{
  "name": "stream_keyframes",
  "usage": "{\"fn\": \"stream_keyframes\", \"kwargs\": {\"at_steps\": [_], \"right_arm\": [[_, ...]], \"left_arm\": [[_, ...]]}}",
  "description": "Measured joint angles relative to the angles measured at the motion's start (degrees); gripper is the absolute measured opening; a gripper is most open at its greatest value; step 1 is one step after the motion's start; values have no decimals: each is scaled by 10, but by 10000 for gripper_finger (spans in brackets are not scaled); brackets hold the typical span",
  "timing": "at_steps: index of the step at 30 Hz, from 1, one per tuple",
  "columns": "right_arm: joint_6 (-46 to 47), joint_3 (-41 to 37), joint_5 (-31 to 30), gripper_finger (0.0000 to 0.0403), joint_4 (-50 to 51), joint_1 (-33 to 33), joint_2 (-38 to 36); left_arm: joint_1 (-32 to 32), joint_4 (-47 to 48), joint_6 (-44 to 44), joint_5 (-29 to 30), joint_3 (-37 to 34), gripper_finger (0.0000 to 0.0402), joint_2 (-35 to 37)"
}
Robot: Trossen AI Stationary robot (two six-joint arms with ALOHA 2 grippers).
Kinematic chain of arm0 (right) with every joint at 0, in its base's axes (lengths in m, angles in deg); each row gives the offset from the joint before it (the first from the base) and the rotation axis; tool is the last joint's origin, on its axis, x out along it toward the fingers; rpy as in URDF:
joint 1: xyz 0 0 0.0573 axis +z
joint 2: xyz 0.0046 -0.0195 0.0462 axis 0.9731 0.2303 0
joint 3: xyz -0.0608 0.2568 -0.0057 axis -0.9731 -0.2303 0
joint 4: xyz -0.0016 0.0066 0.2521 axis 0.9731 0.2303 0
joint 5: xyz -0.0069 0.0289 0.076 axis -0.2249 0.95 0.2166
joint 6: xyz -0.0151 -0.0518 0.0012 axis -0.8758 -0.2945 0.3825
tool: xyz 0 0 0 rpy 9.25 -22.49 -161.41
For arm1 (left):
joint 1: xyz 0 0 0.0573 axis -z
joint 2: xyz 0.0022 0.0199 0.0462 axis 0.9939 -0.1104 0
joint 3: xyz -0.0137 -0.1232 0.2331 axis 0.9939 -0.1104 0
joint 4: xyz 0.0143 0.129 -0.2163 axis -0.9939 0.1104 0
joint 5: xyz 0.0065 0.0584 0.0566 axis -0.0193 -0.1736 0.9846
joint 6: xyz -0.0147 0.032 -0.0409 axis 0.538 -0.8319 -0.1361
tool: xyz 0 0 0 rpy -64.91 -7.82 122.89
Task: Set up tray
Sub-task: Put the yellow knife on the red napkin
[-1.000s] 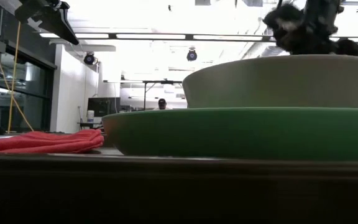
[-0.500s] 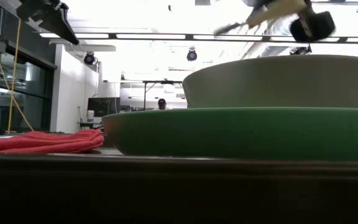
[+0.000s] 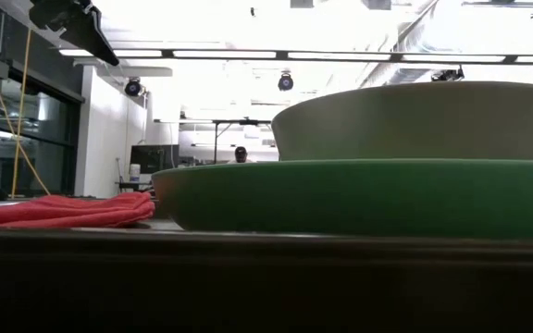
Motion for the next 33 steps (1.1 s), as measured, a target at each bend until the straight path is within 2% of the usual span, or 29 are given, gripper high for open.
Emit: {"fn": "stream_keyframes", "kwargs": {"at_steps": [7,13,17,21,33], "right_arm": [[56,177,-22,10,3,-16,152],[106,310,22,10,16,-34,276],[148,372,51,10,37,-39,338],[193,381,83,10,49,-43,369],[275,353,174,10,116,-50,370]], "left_arm": [[0,-4,-1,0,0,31,0],[0,-4,-9,38,0,31,0],[0,-4,-10,58,0,31,1],[0,-4,-11,58,0,31,1],[0,-4,-11,58,0,31,1]]}}
